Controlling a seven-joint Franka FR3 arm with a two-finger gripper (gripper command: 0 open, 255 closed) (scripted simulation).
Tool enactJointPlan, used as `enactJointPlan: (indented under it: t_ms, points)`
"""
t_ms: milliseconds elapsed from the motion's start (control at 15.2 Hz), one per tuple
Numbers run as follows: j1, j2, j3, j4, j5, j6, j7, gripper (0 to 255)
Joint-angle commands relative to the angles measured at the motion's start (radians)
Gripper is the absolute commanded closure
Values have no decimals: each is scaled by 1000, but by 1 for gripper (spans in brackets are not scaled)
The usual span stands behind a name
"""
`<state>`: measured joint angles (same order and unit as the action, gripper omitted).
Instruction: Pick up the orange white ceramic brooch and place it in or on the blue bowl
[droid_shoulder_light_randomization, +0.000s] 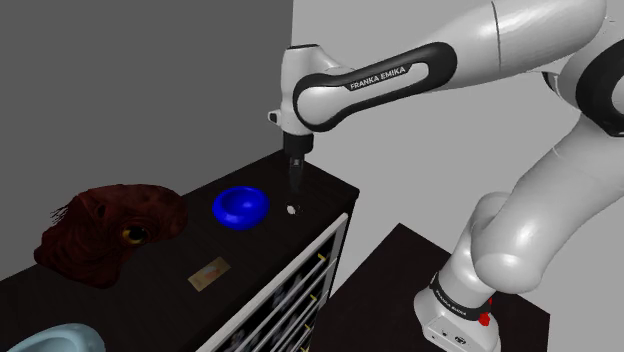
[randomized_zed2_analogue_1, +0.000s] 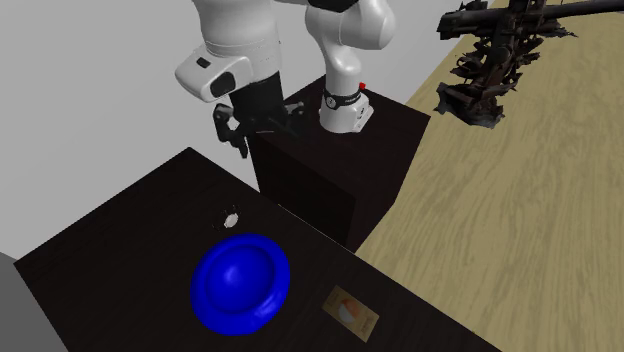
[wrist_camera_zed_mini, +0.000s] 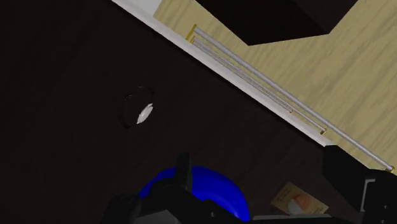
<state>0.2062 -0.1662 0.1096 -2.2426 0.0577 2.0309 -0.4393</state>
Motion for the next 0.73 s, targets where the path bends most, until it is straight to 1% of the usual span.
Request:
enactJointPlan:
  t_ms: [0, 330, 660]
  points:
    - [17, 58, 16, 21, -7, 42, -32, 0]
    - [55, 216, 54, 105, -41, 127, -104, 0]
    - [96, 370, 90, 199, -91, 193, -164, 0]
